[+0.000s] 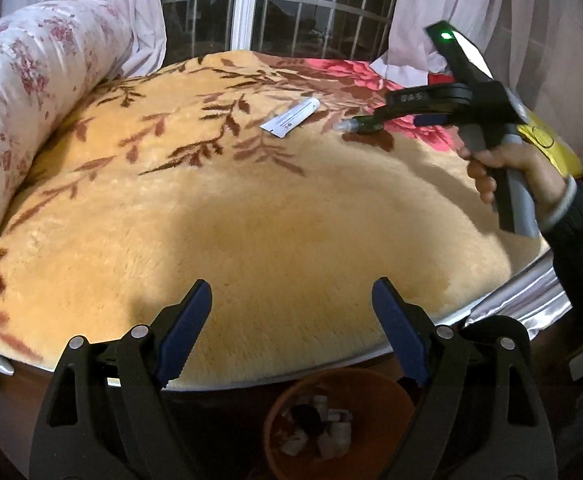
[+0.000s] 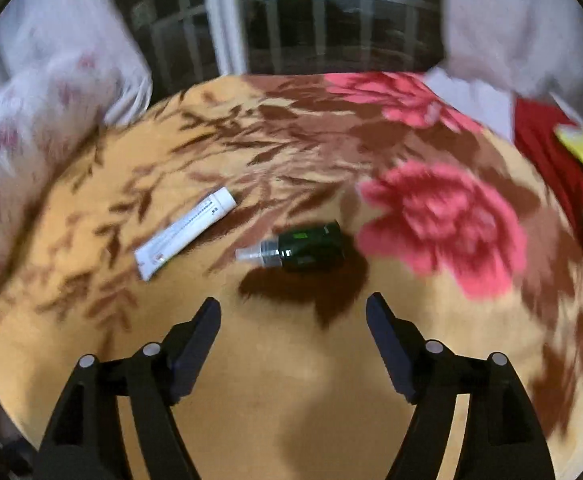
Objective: Collect trash
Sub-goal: 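Grasp the green spray bottle with the right tool while the left tool grasps the white tube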
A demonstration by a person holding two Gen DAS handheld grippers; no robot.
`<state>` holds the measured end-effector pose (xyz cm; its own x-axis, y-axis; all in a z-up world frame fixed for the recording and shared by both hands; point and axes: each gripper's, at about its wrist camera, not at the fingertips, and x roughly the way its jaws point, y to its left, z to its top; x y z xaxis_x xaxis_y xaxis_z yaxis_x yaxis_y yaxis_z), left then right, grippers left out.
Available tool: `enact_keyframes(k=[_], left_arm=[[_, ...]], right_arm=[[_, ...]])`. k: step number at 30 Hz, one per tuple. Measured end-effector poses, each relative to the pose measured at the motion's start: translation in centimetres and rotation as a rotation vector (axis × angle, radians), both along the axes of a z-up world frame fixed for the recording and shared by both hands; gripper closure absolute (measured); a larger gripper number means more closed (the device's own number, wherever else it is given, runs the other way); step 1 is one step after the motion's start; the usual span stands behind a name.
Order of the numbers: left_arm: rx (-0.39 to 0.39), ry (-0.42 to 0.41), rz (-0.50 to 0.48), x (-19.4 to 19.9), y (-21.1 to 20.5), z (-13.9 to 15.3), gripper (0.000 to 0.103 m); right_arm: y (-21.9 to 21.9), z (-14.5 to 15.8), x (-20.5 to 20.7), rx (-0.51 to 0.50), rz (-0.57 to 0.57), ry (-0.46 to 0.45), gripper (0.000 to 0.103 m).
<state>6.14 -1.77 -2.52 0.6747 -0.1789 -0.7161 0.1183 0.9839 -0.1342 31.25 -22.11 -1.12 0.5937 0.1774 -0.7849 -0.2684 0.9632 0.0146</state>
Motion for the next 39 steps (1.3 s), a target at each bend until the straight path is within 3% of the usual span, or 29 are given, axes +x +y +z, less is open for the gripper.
enact_keyframes(k=[5, 10, 19, 22, 25, 27, 32, 39], left_arm=[[0.010, 0.001, 0.005, 0.9, 0.3, 0.1, 0.023], [-0.004, 0.015, 0.009, 2.3, 0.2, 0.2, 0.023], [0.045, 0.050, 0.051, 4.1, -1.1, 0.2, 0.023], [0.051, 0.074, 0.073, 4.7, -1.4, -0.1, 0.023], [0.059, 0.092, 0.080, 5.3, -1.7, -0.3, 0.023], [0.070, 0.094, 0.080, 5.6, -1.9, -0.2, 0.023], [0.097, 0.064, 0.054, 7.6, -1.7, 0.7, 0.023], [0.188, 0.038, -0.080, 15.5, -2.9, 0.7, 0.023]], right_arm=[[1.4, -0.6, 1.9, -0.267, 0.230, -0.078, 0.034], [1.4, -1.4, 4.6, -0.325, 0.392, -0.057, 0.035], [4.7, -4.5, 6.5, -0.491, 0.704, 0.008, 0.036], [4.7, -4.9, 8.1, -0.440, 0.733, 0.079, 0.036], [4.8, -5.0, 9.0, -0.396, 0.718, 0.173, 0.049], [4.7, -4.9, 8.4, -0.391, 0.703, 0.199, 0.066], [3.1, -4.7, 6.0, -0.320, 0.601, 0.178, 0.068], [-1.5, -3.8, 2.4, -0.040, 0.395, 0.175, 0.072]])
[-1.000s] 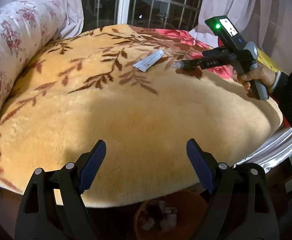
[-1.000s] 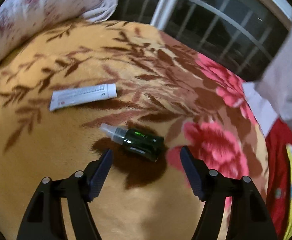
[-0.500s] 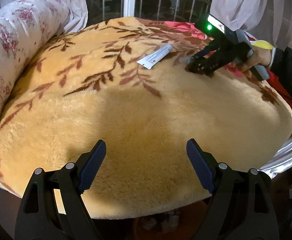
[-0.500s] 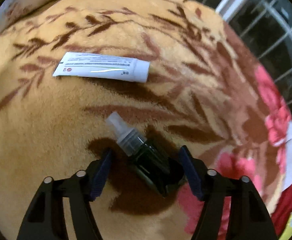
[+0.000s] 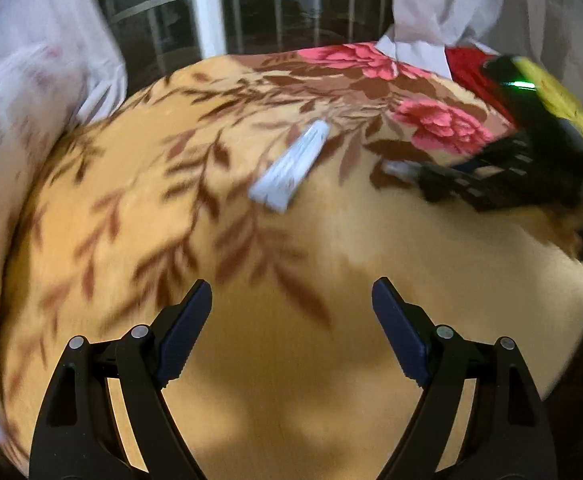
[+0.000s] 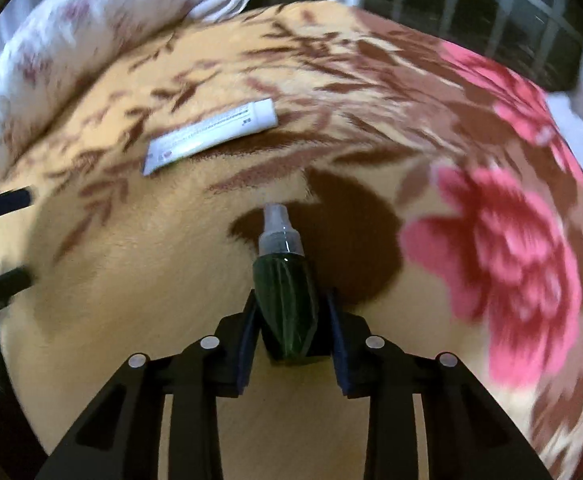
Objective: Collect trash
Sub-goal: 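Grasp the green spray bottle with the right tool while the left tool grasps the white tube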
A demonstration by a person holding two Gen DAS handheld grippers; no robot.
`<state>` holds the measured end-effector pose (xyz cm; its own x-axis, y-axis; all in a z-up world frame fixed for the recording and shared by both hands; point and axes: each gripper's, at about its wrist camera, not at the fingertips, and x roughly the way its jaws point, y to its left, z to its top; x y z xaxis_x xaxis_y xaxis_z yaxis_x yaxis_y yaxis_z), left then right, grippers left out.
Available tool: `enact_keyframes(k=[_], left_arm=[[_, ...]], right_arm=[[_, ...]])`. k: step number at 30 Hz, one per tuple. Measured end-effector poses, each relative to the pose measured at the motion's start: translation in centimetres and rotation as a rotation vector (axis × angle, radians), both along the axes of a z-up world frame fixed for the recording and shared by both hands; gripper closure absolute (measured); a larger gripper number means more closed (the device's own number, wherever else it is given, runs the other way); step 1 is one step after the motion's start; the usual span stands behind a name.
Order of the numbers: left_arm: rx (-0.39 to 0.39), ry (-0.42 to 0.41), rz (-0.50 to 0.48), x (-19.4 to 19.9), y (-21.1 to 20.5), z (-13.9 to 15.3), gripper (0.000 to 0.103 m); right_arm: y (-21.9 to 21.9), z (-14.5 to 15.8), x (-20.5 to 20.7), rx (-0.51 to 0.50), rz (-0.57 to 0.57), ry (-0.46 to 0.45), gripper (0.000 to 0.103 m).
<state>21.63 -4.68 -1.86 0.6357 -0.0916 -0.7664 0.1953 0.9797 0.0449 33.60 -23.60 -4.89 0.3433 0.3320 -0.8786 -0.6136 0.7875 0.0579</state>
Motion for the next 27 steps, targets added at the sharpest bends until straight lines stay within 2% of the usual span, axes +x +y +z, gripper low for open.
enact_keyframes(k=[6, 8, 10, 14, 20, 23, 26, 27], left_arm=[[0.066, -0.019, -0.138, 6.1, -2.1, -0.4, 0.023], [0.081, -0.015, -0.153, 8.3, -2.5, -0.7, 0.023], [0.069, 0.007, -0.150, 10.0, -2.5, -1.1, 0.023], [0.048, 0.089, -0.126, 13.9, -2.5, -2.8, 0.023], [0.119, 0.075, -0.141, 15.3, -3.8, -3.9, 0.026], [0.096, 0.067, -0.153, 15.3, -3.6, -4.0, 0.037], [0.055, 0.067, -0.164, 15.5, -3.3, -3.9, 0.054], [0.046, 0.064, -0.169, 15.5, -3.3, -3.8, 0.063]], right_arm=[[-2.7, 0.7, -3.6, 0.164, -0.148, -0.005, 0.074], [-3.0, 0.8, -4.9, 0.191, -0.170, -0.032, 0.074], [-2.9, 0.3, -4.9, 0.201, -0.189, -0.022, 0.074], [-2.9, -0.6, -4.4, 0.184, -0.223, 0.010, 0.074], [-1.1, -1.0, -3.3, 0.090, -0.194, -0.016, 0.074], [-0.7, -1.7, -2.5, 0.081, -0.199, -0.007, 0.073], [-0.4, -1.8, -1.8, 0.087, -0.206, -0.002, 0.071], [-0.3, -1.9, -1.6, 0.085, -0.210, -0.002, 0.075]])
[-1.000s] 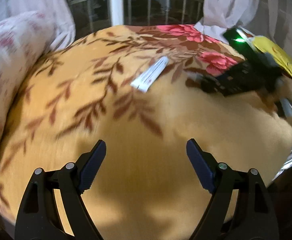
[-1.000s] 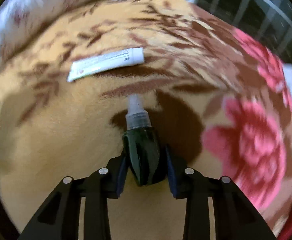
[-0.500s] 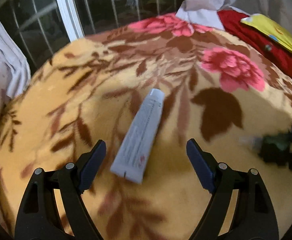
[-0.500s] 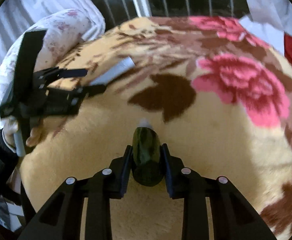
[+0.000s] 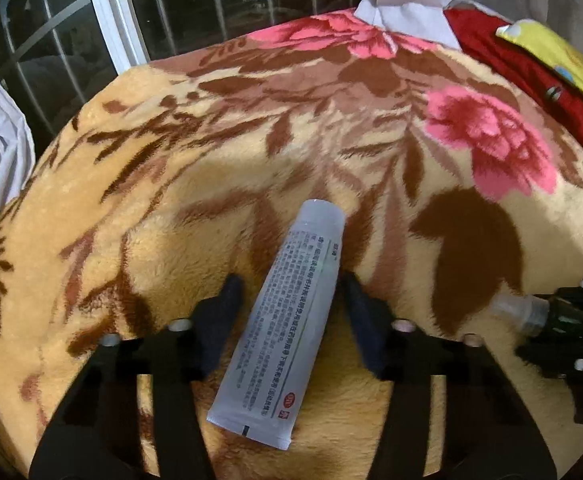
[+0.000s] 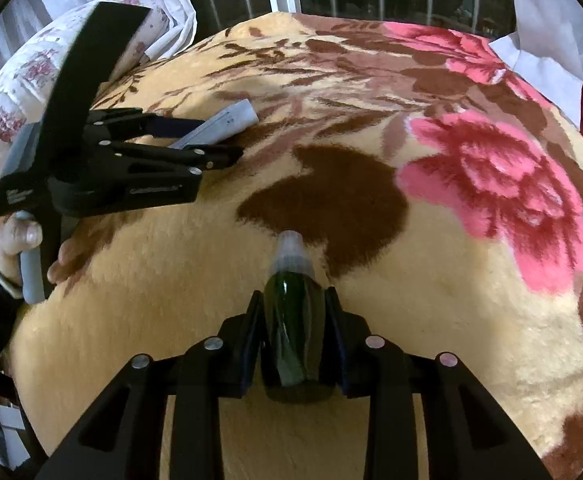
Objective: Collect trash
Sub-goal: 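Grasp the green spray bottle with the right tool while the left tool grasps the white tube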
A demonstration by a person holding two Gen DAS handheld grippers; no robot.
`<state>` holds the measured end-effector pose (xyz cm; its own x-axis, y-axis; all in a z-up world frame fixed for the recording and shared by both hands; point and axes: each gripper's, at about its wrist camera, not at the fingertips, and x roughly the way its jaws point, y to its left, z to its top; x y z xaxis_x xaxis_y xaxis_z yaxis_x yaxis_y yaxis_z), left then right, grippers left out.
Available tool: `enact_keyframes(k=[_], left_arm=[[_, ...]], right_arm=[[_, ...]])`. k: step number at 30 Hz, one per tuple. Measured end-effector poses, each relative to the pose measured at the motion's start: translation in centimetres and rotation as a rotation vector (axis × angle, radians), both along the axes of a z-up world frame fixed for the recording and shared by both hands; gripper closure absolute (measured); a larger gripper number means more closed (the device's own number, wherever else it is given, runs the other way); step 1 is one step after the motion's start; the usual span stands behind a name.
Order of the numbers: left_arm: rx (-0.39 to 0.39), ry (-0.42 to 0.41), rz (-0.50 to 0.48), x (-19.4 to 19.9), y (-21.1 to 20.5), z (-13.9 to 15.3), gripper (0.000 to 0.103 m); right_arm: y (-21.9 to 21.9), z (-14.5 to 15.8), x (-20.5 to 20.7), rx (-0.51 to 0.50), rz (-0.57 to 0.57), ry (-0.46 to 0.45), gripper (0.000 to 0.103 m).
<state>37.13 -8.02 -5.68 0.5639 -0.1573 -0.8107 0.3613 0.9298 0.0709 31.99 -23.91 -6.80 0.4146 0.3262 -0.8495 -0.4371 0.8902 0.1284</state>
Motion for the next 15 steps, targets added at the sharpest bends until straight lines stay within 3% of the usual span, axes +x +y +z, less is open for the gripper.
enact_keyframes(k=[4, 9, 15], left_arm=[[0.031, -0.031, -0.011, -1.0, -0.7, 0.4, 0.072], [0.054, -0.063, 0.014, -3.2, -0.8, 1.6, 0.072], [0.049, -0.097, 0.099, -8.7, 0.8, 4.4, 0.072]], right_arm=[[0.1, 0.3, -0.4, -0.010, -0.011, -0.023, 0.075], [-0.4, 1.0, -1.7, 0.019, -0.038, -0.038, 0.075], [-0.2, 2.1, -4.8, 0.074, -0.059, -0.046, 0.075]])
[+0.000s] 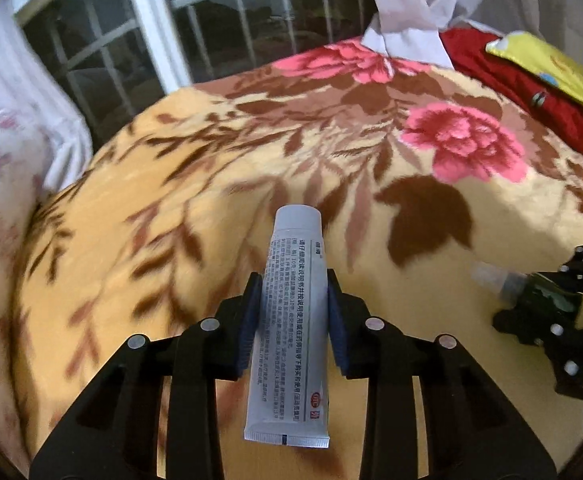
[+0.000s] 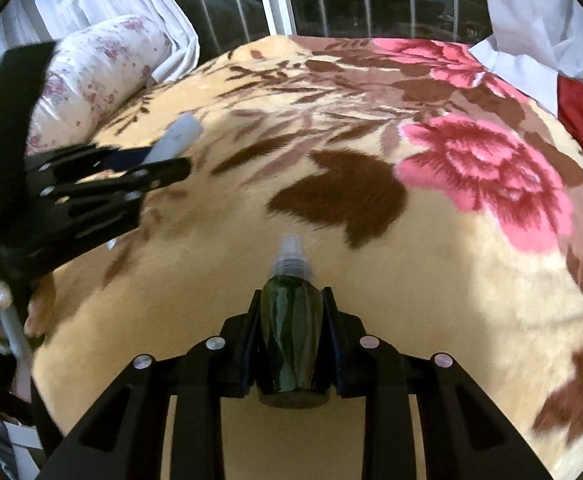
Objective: Collect trash
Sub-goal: 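Grasp the green spray bottle with the right tool while the left tool grasps the white tube, then lower both tools over the orange bin and release spray bottle and tube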
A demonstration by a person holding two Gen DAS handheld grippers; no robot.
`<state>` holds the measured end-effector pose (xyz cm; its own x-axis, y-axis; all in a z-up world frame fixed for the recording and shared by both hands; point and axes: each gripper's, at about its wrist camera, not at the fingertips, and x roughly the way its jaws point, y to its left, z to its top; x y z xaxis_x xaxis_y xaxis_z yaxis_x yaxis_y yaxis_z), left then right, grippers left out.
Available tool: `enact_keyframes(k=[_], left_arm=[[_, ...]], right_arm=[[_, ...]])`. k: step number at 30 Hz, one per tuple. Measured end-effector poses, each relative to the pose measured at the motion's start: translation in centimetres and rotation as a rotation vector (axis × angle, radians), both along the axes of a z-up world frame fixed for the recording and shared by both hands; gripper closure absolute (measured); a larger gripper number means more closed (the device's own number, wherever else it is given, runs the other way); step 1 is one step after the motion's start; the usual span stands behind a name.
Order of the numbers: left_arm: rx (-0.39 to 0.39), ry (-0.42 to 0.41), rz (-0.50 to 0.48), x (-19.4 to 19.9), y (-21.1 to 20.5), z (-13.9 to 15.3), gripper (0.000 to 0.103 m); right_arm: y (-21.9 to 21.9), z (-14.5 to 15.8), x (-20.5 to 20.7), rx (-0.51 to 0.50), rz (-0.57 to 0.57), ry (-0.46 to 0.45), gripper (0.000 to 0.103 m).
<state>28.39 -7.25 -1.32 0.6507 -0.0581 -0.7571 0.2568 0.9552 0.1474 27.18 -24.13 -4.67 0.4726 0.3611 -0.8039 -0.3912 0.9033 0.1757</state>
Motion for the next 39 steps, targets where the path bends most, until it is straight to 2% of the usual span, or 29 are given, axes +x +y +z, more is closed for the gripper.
enact_keyframes(k=[9, 13, 19, 22, 27, 32, 39], left_arm=[[-0.069, -0.028, 0.126, -10.8, 2.7, 2.1, 0.072], [-0.108, -0.062, 0.133, -16.2, 3.0, 2.7, 0.072], [-0.168, -0.057, 0.104, -23.4, 3.3, 2.5, 0.072], [-0.179, -0.016, 0.086, -27.0, 3.2, 0.4, 0.072], [-0.174, 0.069, 0.076, -30.0, 2.6, -4.4, 0.072], [-0.190, 0.194, 0.089, -30.2, 1.9, -8.9, 0.072], [-0.183, 0.263, 0.086, -29.4, 1.6, -11.1, 0.072]], right_arm=[[2.1, 2.1, -8.1, 0.059, 0.008, -0.055, 0.075], [2.9, 3.0, -12.5, 0.075, 0.020, -0.088, 0.075], [3.0, 3.6, -19.3, 0.110, 0.030, -0.112, 0.075], [2.4, 2.9, -22.6, 0.120, 0.021, -0.104, 0.075], [1.5, 0.4, -26.4, 0.107, -0.013, -0.058, 0.075], [1.6, -3.7, -28.3, 0.059, -0.023, 0.034, 0.075], [2.4, -7.4, -28.4, 0.015, -0.035, 0.131, 0.075]])
